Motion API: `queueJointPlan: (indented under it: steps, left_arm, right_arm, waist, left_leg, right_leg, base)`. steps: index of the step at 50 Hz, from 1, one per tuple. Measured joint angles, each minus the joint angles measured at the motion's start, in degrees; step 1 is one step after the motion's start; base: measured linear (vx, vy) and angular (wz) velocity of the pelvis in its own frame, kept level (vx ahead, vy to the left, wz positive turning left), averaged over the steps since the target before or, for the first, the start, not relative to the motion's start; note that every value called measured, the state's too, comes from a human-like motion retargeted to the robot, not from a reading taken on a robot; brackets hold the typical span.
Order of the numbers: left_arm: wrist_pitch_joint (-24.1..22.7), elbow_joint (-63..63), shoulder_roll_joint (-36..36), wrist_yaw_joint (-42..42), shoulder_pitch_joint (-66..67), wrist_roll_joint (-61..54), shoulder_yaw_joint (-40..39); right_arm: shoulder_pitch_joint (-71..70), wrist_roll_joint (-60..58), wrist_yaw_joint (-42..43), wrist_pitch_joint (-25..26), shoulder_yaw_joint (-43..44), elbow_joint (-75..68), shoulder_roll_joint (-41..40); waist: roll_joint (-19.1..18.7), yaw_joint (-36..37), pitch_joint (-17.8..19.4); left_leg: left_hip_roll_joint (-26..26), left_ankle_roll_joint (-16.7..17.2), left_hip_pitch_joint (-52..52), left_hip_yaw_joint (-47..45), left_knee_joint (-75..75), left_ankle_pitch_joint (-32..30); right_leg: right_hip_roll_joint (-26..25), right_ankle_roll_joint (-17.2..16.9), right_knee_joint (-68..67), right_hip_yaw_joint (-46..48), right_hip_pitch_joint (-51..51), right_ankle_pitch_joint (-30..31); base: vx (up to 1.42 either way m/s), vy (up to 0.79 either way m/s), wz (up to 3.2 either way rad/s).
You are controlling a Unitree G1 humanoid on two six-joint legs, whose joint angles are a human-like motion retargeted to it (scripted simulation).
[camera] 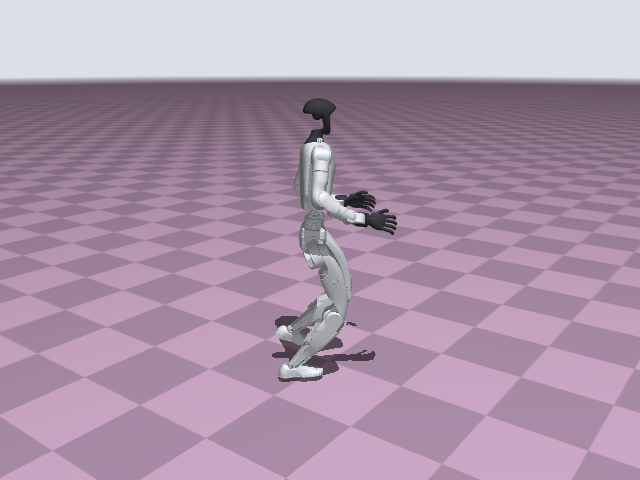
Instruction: Run
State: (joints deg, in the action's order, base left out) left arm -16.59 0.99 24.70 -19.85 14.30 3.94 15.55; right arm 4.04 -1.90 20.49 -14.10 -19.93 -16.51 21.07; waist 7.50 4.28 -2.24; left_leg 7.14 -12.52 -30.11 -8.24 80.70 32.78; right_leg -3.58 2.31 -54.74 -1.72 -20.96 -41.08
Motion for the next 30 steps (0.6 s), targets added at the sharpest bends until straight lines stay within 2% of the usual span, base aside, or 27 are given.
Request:
queueJointPlan:
  steps: [2, 3, 6, 8, 11, 13, 15, 18, 20, 22, 24, 27, 30]
  left_arm:
    - [0.6, 3.5, -0.6, -1.0, 3.8, -0.9, -1.4]
    - [0.7, 4.8, -0.8, -1.1, 6.2, -1.5, -2.2]
    - [0.9, 6.4, -1.9, -1.3, 12.7, -3.1, -4.1]
    - [1.1, 6.5, -3.4, -2.4, 13.8, -3.4, -4.8]
    - [0.8, 5.8, -4.5, -5.8, 8.9, -2.3, -5.4]
    - [0.9, 5.2, -4.7, -8.6, 2.6, -1.4, -6.3]
    - [1.0, 4.1, -5.4, -10.5, -3.8, -1.5, -7.4]
    - [-1.4, 1.2, -6.9, -9.5, -6.3, -4.7, -7.3]
    - [-3.4, 0.5, -7.7, -7.9, -5.2, -6.6, -6.1]
    - [-3.6, 1.6, -7.6, -6.2, -3.3, -7.4, -5.0]
    - [-2.3, 4.7, -7.1, -5.0, -0.9, -7.4, -4.4]
    - [0.5, 11.7, -6.0, -3.9, 2.2, -6.6, -4.6]
    - [0.9, 15.6, -4.9, -2.3, 5.6, -6.3, -5.5]
  right_arm:
    - [-5.7, 0.4, 1.6, -0.4, 1.6, 2.1, -0.1]
    - [-7.6, 1.0, 2.1, -0.8, 2.2, 3.5, -0.5]
    - [-8.8, 1.9, 1.7, -2.7, 2.9, 6.0, -1.8]
    - [-7.9, 1.7, 1.3, -3.3, 2.5, 4.8, -2.4]
    - [-4.4, 1.5, 1.6, -1.8, 2.4, -2.9, -3.8]
    - [-0.8, 2.4, 1.7, -0.5, 2.7, -10.6, -5.2]
    - [3.5, 5.1, 0.3, -0.4, 3.2, -17.9, -6.6]
    - [11.9, 9.9, -2.8, -0.6, 4.7, -21.9, -7.2]
    - [16.5, 12.0, -3.9, -0.9, 6.4, -21.3, -7.7]
    - [17.7, 12.8, -3.6, -1.2, 7.7, -18.4, -7.8]
    - [15.4, 12.4, -2.2, -1.6, 8.2, -14.4, -7.0]
    - [6.9, 11.4, 0.0, -2.1, 7.9, -7.3, -5.5]
    - [-2.1, 12.6, 0.9, -3.2, 7.6, 3.9, -4.9]
  waist:
    - [0.7, 1.6, 0.7]
    - [1.3, 2.3, 0.5]
    - [2.8, 2.4, -1.0]
    - [3.1, 1.2, -1.1]
    - [3.2, -1.6, 0.6]
    - [3.6, -3.4, 2.4]
    - [3.1, -4.9, 3.3]
    - [0.4, -7.5, 1.9]
    - [-1.3, -8.0, 0.7]
    - [-2.3, -7.0, 0.7]
    - [-2.3, -5.0, 1.8]
    - [-1.6, -0.7, 4.7]
    - [0.1, 3.2, 5.9]
  left_leg:
    - [1.3, -1.0, -3.4, -1.9, 0.3, 0.9]
    - [1.0, -0.7, -4.1, -3.2, -2.0, 0.1]
    - [-3.6, 1.8, -1.0, -6.8, -13.6, -2.7]
    - [-7.6, 2.1, 4.0, -7.5, -20.9, -1.8]
    - [-12.5, -0.2, 12.3, -6.2, -27.7, 7.4]
    - [-14.7, -1.3, 17.3, -4.8, -31.8, 12.2]
    - [-16.0, 0.1, 23.0, -2.8, -38.0, 9.9]
    - [-13.6, 7.3, 29.2, -0.1, -43.8, -5.7]
    - [-10.3, 11.5, 28.6, 0.9, -39.0, -17.4]
    - [-6.4, 11.7, 25.3, 0.2, -27.3, -23.7]
    - [-1.6, 8.6, 20.6, -1.7, -13.2, -23.5]
    - [4.9, 2.1, 10.5, -3.6, 4.1, -15.0]
    - [4.6, 0.2, 0.5, -5.5, 3.7, -9.6]
  right_leg:
    - [0.9, -0.3, 1.5, 0.7, 1.3, 1.0]
    - [2.0, -1.2, 2.6, 1.3, 2.0, 3.8]
    - [6.3, -4.6, -1.7, 3.0, 1.7, 14.7]
    - [9.9, -4.7, -11.8, 4.5, -1.4, 18.9]
    - [15.1, -2.4, -29.3, 5.7, -8.9, 17.2]
    - [16.7, -1.8, -35.1, 5.5, -14.0, 14.6]
    - [16.3, -1.9, -32.9, 5.9, -17.1, 12.6]
    - [11.1, -3.1, -16.5, 7.2, -15.7, 12.4]
    - [6.4, -3.9, -5.1, 6.5, -12.7, 13.4]
    - [3.3, -2.7, -0.2, 5.7, -9.3, 12.3]
    - [2.0, 0.1, -0.4, 5.1, -5.6, 7.9]
    - [1.3, 2.8, -0.9, 4.6, -0.1, 1.9]
    - [2.6, 0.5, 3.4, 3.8, 5.2, 5.7]
  base:
    - [-0.01, 0.06, 1.09]
    - [0.02, 0.09, 1.21]
    - [0.04, 0.12, 1.30]
    - [0.04, 0.13, 1.26]
    - [0.05, 0.12, 1.28]
    - [0.06, 0.07, 1.41]
    - [0.08, 0.01, 1.33]
    - [0.09, -0.08, 1.30]
    - [0.04, -0.09, 1.15]
    - [0.00, -0.06, 0.87]
    - [0.00, -0.06, 0.54]
    - [0.00, -0.04, 0.29]
    - [0.04, 0.05, 0.34]
